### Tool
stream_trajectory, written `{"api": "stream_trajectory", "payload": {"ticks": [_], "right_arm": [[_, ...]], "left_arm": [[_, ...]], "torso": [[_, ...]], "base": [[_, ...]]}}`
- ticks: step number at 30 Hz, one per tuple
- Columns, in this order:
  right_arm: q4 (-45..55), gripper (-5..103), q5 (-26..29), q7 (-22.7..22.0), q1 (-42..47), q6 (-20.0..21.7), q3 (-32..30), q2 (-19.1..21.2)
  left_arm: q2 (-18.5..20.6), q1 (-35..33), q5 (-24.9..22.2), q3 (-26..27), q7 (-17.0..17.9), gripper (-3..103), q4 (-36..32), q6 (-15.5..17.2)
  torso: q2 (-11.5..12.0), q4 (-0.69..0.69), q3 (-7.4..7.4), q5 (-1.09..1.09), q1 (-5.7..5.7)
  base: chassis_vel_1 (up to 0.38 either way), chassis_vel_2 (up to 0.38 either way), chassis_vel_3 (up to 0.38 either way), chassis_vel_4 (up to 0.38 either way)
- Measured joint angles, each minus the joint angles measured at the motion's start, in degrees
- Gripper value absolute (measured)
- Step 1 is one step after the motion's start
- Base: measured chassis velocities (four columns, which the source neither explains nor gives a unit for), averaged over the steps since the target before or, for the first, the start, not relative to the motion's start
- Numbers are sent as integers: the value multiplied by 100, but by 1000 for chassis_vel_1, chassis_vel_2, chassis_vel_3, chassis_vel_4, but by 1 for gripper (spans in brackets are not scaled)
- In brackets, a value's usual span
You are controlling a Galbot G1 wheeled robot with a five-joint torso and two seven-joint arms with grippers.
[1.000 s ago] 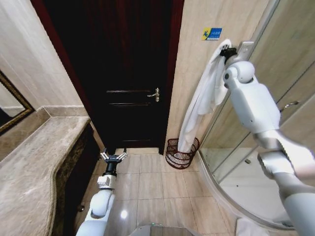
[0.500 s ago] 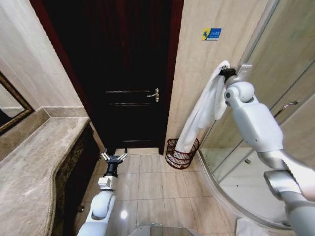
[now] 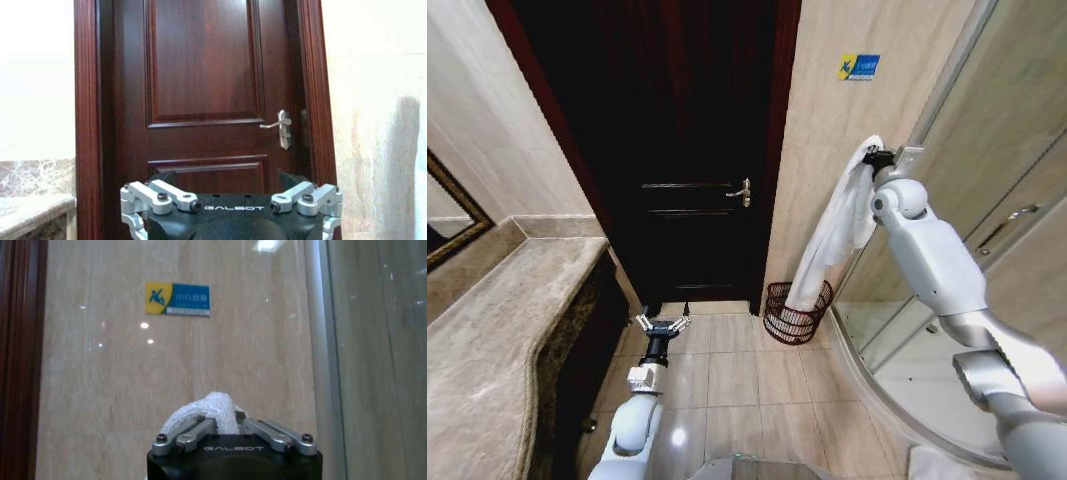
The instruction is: Discard the used towel into the hamper.
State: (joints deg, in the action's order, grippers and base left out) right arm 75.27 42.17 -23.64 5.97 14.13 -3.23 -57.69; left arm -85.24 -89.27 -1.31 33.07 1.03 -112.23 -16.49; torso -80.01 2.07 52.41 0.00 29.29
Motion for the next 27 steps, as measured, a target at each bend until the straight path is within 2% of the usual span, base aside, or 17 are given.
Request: {"api": "stream_trajectory", "payload": {"ticks": [9,14,18,27], "right_arm": [[-454,4,-13,128,112,-182,-18,-259],[-265,4,39,96,408,-178,-113,-250],[58,4,429,123,839,-108,-321,-168],[260,4,421,181,1075,-135,-404,-45]], "left_arm": [[-113,-183,74,24,-54,100,-53,-174],[-158,-235,95,41,-65,100,-72,-235],[-180,-238,97,43,-119,100,-95,-280],[-281,-200,196,-4,-180,100,-17,-366]], "torso": [[363,2,-198,0,-162],[505,1,-274,2,-229],[689,0,-376,-1,-316],[970,1,-526,0,-443]], "base": [[0,0,0,0],[0,0,0,0],[0,0,0,0],[0,0,0,0]]}}
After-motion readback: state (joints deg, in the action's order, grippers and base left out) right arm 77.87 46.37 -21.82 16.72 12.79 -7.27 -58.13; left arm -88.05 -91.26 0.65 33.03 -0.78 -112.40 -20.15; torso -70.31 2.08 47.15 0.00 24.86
